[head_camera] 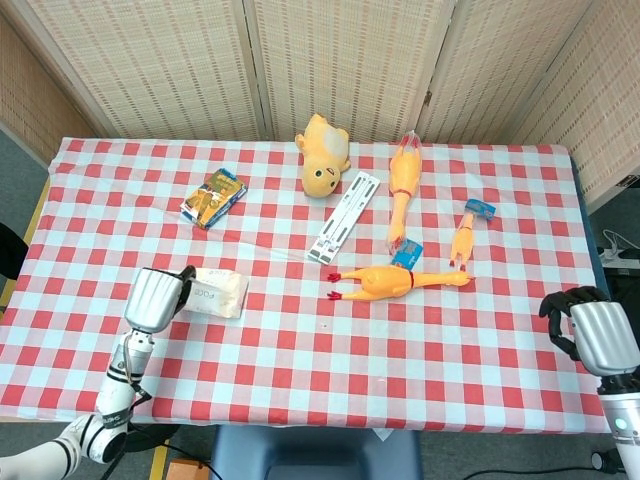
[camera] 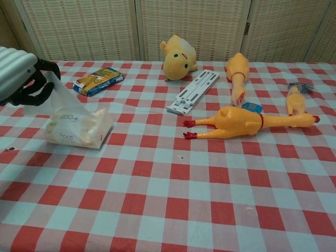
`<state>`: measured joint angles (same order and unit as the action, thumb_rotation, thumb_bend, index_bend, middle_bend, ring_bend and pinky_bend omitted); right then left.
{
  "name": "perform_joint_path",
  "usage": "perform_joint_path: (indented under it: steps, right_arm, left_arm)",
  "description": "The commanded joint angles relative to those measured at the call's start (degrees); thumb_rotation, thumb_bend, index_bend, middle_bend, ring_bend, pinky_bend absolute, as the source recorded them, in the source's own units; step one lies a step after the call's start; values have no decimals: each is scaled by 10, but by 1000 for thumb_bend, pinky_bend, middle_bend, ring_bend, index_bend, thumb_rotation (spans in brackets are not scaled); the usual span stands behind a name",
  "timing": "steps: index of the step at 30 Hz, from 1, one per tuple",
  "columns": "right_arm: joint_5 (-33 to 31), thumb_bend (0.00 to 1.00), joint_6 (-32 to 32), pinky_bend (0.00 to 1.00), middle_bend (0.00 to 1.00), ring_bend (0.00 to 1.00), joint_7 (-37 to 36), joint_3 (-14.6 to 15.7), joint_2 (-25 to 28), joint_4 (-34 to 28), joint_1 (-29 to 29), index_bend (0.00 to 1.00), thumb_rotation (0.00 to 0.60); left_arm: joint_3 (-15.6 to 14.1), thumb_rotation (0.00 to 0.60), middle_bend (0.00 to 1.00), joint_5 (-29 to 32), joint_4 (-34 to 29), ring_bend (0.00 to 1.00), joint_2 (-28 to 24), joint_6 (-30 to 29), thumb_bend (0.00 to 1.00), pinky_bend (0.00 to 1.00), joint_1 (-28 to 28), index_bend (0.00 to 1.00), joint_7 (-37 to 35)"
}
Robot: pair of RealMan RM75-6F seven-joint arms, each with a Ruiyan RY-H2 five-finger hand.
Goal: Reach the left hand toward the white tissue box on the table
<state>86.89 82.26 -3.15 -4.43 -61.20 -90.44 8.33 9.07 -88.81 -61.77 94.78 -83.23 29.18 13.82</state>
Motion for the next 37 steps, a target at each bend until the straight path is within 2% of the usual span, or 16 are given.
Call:
perform_joint_path:
  steps: [1, 7, 12, 17, 21, 24, 27, 31, 37]
  right_arm:
    - [0, 725, -1, 347, 581, 418, 1, 0, 0, 0, 0, 576, 600]
    - [-1, 726, -2, 347, 581, 418, 4, 0, -1, -1, 1, 576, 600]
    - [-2, 726, -6, 347, 581, 418, 12, 1, -3, -2, 3, 576, 600]
    - [-7, 726, -16, 347, 581, 418, 26, 2, -6, -4, 6, 576, 600]
    - [-13, 725, -24, 347, 581, 418, 35, 1, -6, -7, 9, 576, 600]
    - [-15, 726, -27, 347, 581, 418, 39, 2, -6, -8, 10, 576, 600]
    - [-15, 726, -27, 347, 582, 418, 38, 2, -5, -8, 11, 576, 600]
    - [-16, 726, -27, 347, 581, 418, 35, 1, -3, -9, 11, 576, 600]
    - [-21, 725, -27, 347, 581, 418, 31, -2, -3, -8, 12, 576, 600]
  left_arm:
    - [-3, 600, 932, -3, -60, 955, -63, -19, 580, 972, -20, 612, 8]
    - [-1, 600, 935, 25, -116, 955, -140, -64, 581, 972, -76, 621, 64]
    - [-10, 600, 937, 60, -116, 955, -152, -80, 581, 973, -121, 634, 90]
    - [-28, 600, 922, 81, -89, 945, -145, -58, 574, 966, -145, 632, 63]
    - [-36, 600, 820, 78, -68, 883, -135, -49, 520, 934, -151, 486, 28]
    - [-45, 600, 739, 73, -74, 842, -137, -37, 482, 920, -156, 292, 10]
    - [-51, 600, 724, 76, -88, 837, -141, -27, 451, 920, -161, 147, 5]
    - [-57, 600, 733, 80, -111, 837, -149, -9, 422, 924, -165, 55, -8]
    - [-64, 600, 746, 72, -138, 838, -164, 5, 413, 928, -166, 45, -12]
